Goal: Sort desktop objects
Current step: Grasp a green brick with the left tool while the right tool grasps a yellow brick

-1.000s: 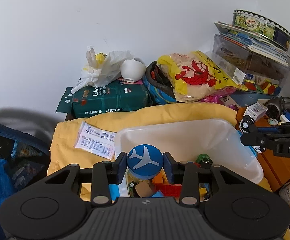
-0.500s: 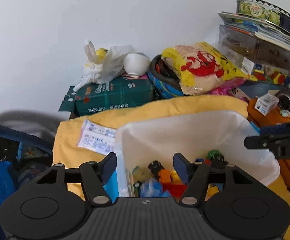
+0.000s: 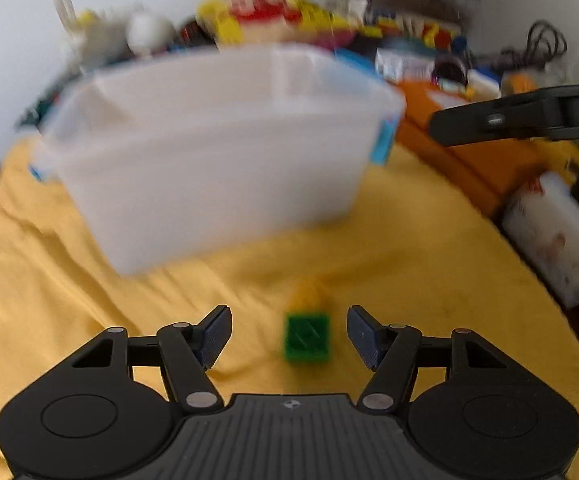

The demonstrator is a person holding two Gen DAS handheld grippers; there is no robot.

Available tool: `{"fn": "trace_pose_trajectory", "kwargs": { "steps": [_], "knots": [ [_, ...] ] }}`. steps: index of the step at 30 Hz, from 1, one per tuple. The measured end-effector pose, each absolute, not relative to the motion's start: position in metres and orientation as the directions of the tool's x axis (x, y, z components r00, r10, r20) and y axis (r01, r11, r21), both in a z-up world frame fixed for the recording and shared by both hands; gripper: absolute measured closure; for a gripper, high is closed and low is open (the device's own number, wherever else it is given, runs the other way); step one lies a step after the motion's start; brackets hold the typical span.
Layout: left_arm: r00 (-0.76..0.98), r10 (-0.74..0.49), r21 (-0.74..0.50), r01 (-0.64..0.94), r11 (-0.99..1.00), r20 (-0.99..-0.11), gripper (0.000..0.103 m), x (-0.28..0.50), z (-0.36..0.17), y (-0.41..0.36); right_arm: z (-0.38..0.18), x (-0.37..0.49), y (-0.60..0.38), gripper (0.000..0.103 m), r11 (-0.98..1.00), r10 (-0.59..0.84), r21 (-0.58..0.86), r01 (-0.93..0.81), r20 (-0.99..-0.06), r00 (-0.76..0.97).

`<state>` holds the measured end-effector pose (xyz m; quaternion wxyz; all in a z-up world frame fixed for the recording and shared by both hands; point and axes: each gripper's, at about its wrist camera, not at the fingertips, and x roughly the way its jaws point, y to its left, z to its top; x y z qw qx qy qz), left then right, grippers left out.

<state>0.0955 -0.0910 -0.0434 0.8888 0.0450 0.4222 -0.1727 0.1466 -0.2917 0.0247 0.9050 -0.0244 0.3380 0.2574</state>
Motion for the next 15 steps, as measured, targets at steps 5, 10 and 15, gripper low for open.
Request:
{"fn": "trace_pose_trajectory", "kwargs": {
  "steps": [5,10,15],
  "knots": [
    [0.538,-0.259,-0.079,0.335,0.939,-0.802,0.046,0.107,-0.071,-0.101,0.002,0.134,-0.305,0.035,0.878,0.424,0.144,-0.456,-0.676,0.603],
    [0.536,-0.285,-0.104,0.342,0.934,-0.795,0.069,0.109,-0.070,-0.096,-0.009,0.124,-0.307,0.035,0.878,0.423,0.155,-0.452,-0.693,0.583],
    [0.577,-0.262,-0.088,0.311,0.946,-0.774,0.069,0.099,-0.052,-0.068,-0.026,0.125,-0.281,0.035,0.848,0.444,0.131,-0.514,-0.707,0.551]
  ]
}}
